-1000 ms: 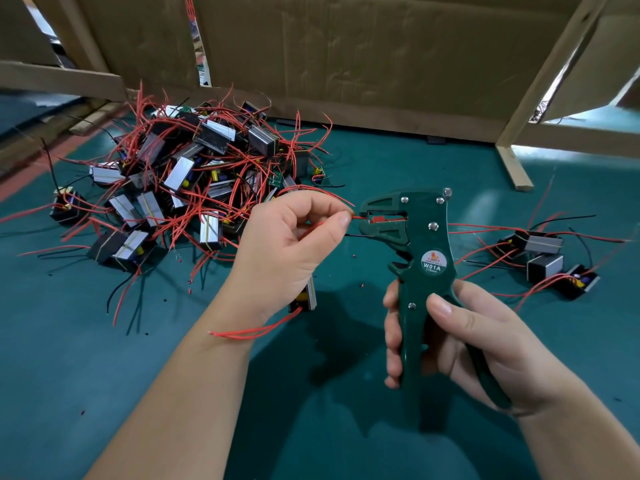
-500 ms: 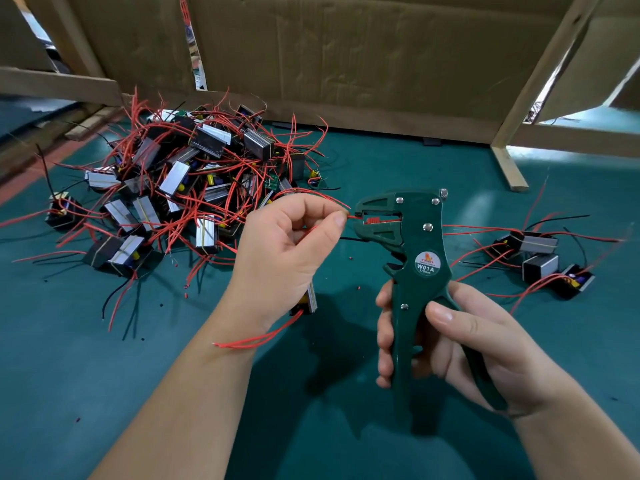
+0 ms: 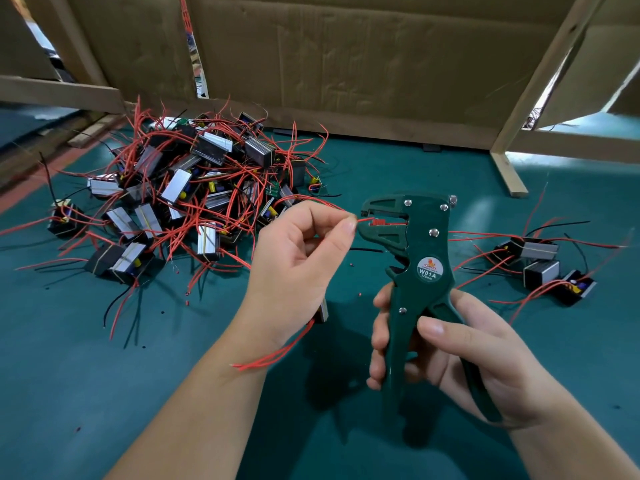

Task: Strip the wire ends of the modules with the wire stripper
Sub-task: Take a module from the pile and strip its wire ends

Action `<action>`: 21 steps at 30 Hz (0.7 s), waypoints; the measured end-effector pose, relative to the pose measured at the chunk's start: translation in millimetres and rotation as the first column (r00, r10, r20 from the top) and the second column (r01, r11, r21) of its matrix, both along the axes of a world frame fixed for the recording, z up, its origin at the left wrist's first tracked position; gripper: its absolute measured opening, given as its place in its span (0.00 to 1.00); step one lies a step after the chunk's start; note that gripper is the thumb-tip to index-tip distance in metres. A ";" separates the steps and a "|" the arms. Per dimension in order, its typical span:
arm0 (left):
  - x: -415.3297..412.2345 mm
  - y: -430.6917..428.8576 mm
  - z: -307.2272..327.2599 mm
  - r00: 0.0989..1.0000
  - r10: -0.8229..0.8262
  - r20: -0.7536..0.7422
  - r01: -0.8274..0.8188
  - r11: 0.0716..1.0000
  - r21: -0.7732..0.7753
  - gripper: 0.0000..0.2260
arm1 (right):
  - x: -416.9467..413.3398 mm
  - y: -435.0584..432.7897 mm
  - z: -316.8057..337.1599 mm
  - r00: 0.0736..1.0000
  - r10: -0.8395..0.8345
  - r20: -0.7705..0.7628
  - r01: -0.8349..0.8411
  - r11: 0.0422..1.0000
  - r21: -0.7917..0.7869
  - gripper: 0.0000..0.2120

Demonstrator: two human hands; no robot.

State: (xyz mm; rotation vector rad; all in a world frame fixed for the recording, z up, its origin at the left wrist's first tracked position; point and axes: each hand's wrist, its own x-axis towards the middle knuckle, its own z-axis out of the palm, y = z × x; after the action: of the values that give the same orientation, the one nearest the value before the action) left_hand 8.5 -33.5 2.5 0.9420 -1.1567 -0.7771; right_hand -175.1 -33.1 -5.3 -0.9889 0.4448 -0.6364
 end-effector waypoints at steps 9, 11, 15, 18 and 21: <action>2.1 -0.6 -1.9 1.000 0.010 0.018 -0.010 1.000 0.004 0.04 | 1.6 0.3 0.3 0.998 -0.034 -0.057 0.034 0.999 0.005 0.23; 2.2 -0.7 -2.3 1.000 0.009 0.029 -0.010 1.000 0.002 0.05 | 1.3 0.1 0.9 0.998 -0.022 -0.052 0.022 1.000 0.007 0.23; 2.9 -0.4 -1.8 0.999 0.012 0.046 -0.012 1.000 -0.002 0.04 | 0.7 -0.5 1.5 0.998 -0.009 -0.063 0.009 1.000 0.003 0.23; 3.3 0.0 -1.3 0.999 0.005 0.045 -0.006 1.000 0.004 0.04 | 1.6 -0.6 1.1 0.997 -0.022 -0.068 0.023 1.000 0.007 0.24; 4.2 0.0 -0.4 0.993 0.027 0.114 -0.028 0.999 0.014 0.04 | 7.9 3.2 -1.5 0.993 -0.081 -0.085 0.083 0.996 0.020 0.25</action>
State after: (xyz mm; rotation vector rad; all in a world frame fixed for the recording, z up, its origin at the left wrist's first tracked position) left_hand 12.7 -33.5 2.2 1.0239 -1.2353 -0.7188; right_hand -167.2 -29.9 -6.8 -0.9812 0.5687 -0.6630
